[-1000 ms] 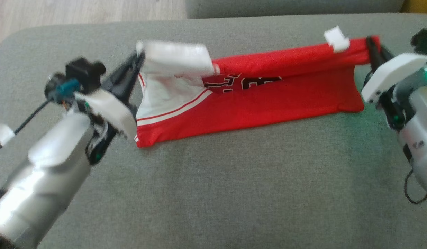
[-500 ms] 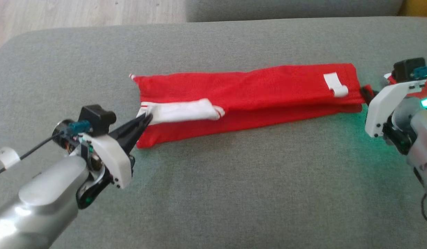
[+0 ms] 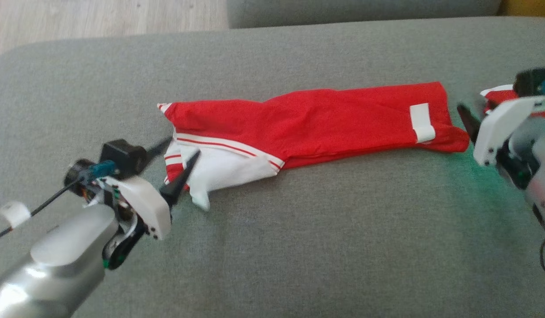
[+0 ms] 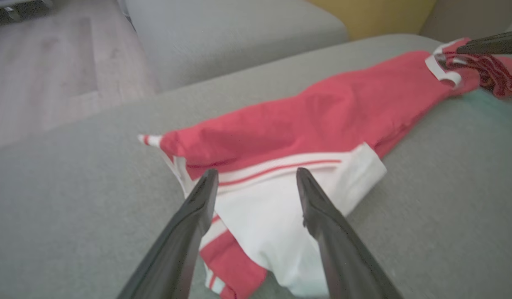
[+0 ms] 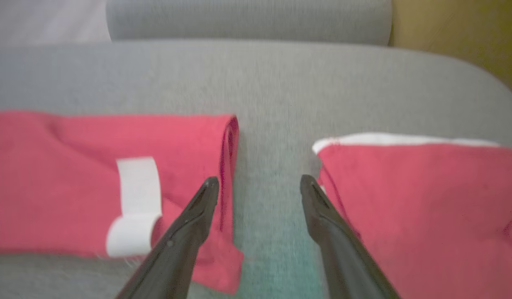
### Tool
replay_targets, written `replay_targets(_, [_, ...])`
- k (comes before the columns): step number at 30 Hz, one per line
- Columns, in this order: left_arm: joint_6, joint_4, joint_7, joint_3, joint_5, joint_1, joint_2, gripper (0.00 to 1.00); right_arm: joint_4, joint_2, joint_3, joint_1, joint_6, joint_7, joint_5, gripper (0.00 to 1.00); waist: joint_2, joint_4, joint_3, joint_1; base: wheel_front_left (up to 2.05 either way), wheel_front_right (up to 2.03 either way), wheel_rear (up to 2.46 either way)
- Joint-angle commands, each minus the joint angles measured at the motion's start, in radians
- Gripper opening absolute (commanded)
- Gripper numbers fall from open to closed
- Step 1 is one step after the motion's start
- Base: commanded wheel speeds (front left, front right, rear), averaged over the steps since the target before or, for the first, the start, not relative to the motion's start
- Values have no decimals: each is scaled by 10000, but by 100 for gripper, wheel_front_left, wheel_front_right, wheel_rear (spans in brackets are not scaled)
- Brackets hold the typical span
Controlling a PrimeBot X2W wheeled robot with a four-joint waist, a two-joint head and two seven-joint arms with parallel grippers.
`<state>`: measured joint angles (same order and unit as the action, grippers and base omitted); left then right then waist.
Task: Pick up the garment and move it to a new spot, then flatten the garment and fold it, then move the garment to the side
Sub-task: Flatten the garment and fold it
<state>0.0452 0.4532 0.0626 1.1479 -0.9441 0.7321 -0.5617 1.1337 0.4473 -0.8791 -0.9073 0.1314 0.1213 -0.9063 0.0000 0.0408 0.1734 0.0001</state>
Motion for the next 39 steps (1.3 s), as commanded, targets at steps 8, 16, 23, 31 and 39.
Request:
replay_targets(8, [-1688,-333,1893,-2010,168,-44,-79,100,-512,-372,554,-428,-7,-2986,-321,100,0,-299,-766,-1,0,0,0])
replay_targets(16, [-2651,-2626,1988,-5199,1929,-1893,858,100,-2403,-779,2570,104,-7,-3824,188,100,0,-500,-1123,-1,0,0,0])
replay_targets(23, [-1987,-3080,1990,-6947,3649,-3971,2247,100,-4671,-1938,5539,2847,-7,-3828,2720,100,0,-524,-1516,-1,0,0,0])
replay_targets(31, [-757,-2616,1991,-8759,4845,-5768,3863,100,-6199,-3637,7229,5689,-7,-3829,4762,100,0,-605,-1639,-1,0,0,0])
replay_targets(39, [56,-2297,1991,-9952,5833,-6261,4720,100,-6624,-3932,7544,6443,-7,-3830,5346,100,0,-562,-1505,-1,0,0,0])
